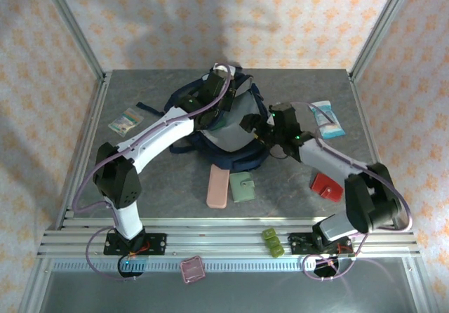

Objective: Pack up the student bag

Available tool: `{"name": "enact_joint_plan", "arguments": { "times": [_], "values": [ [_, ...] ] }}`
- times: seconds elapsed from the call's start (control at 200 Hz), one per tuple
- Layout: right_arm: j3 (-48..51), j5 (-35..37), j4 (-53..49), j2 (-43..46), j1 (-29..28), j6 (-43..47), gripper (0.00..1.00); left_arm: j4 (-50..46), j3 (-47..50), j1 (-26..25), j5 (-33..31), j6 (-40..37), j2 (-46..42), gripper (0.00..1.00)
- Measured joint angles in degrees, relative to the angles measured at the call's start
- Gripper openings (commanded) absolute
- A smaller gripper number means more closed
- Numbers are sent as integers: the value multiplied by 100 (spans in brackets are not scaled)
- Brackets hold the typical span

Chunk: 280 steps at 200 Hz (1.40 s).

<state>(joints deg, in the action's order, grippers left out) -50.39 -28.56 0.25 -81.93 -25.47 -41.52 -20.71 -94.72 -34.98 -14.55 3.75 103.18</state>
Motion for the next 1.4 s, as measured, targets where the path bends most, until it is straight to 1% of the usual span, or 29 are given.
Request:
{"name": "enact_joint_plan", "arguments": {
  "times": [0.125,0.295,0.541,0.671,0.806,0.931,1.071,1.402],
  "values": [
    [306,201,-428,636,-101,223,82,153,0,94,-70,42,168,0],
    [505,356,-887,1261,-463,474,87,247,31,221,-72,96,210,0],
    [675,448,-1318,1318,-1351,605,88,348,188,365,39,210,208,0],
    [634,472,-1368,953,-1880,610,87,468,369,402,162,262,149,0],
    [328,507,-1572,203,-2393,649,87,505,485,481,319,337,37,0],
    [13,505,-1646,-417,-2708,654,87,564,588,586,479,426,-55,0],
    [-345,514,-1766,-918,-2885,649,89,601,699,612,562,503,-136,0],
    [-1283,761,-2365,-1921,-3049,695,89,603,713,612,664,542,-146,0]
  ]
}}
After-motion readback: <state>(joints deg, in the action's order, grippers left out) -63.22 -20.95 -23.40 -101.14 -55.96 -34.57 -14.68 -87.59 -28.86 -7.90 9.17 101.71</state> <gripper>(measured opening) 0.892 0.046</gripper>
